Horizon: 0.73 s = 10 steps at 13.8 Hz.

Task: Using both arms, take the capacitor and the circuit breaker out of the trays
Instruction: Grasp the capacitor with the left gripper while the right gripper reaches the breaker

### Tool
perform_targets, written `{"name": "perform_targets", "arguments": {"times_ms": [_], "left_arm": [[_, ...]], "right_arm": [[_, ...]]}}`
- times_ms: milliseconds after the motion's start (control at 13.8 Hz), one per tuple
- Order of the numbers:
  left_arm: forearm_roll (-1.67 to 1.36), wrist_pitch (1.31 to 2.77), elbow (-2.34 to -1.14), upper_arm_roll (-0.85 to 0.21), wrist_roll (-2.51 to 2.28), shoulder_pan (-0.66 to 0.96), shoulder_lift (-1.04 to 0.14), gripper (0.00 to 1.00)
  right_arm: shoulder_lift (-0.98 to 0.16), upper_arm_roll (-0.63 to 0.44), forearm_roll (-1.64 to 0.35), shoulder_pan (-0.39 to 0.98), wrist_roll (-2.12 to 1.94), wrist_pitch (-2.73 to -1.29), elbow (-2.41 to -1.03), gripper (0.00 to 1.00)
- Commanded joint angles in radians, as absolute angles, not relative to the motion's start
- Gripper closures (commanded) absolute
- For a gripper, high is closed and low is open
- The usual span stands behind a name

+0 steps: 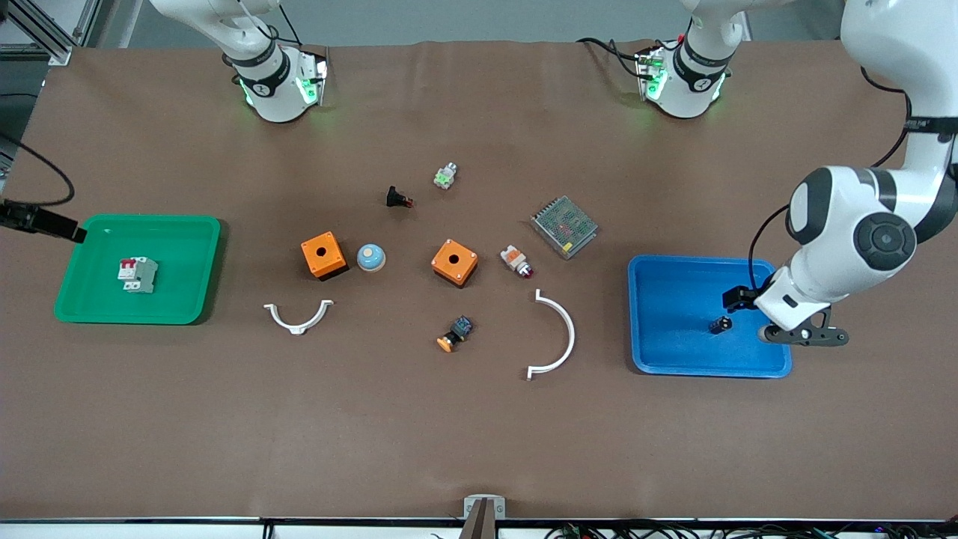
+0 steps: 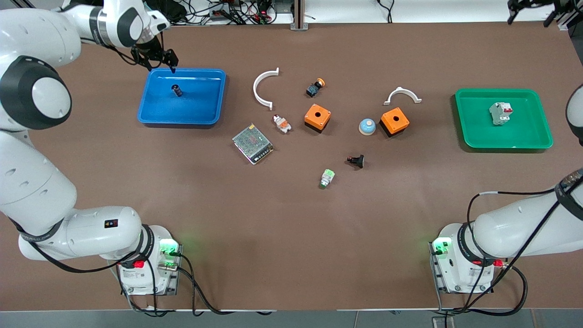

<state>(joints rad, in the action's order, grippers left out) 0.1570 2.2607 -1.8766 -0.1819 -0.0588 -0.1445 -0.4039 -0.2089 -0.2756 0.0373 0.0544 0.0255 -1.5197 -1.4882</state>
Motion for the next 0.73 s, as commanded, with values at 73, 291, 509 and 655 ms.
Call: {"name": "perform_targets", "arguments": {"times_ms": [73,291,509,655], "left_arm": [[0.176,2.351,-1.871,-0.193,-0.066,-0.17,-0.498,0.19],[0.175,2.379,-1.867,-0.193,-0.067,-0.17,-0.535,0.2],[0.166,2.379,-1.867,-0.195,-0.069,-0.161,-0.549,0.26],[0.166,2.381,-1.865,-0.195,-0.069,-0.161,-0.569,0.33]], "right_arm": [[-0.342,-0.268,0.095,-0.046,-0.161,-1.543,-1.495,0.0],[-0.367,-0.267,0.086,-0.103,-0.231,-1.716,-1.63,0.0],[-0.35,-0.265,0.084,-0.129,-0.299,-1.951,-1.833,0.0],[-0.35,-0.264,0.078,-0.141,-0.33,-2.058,-1.908,0.0]]}}
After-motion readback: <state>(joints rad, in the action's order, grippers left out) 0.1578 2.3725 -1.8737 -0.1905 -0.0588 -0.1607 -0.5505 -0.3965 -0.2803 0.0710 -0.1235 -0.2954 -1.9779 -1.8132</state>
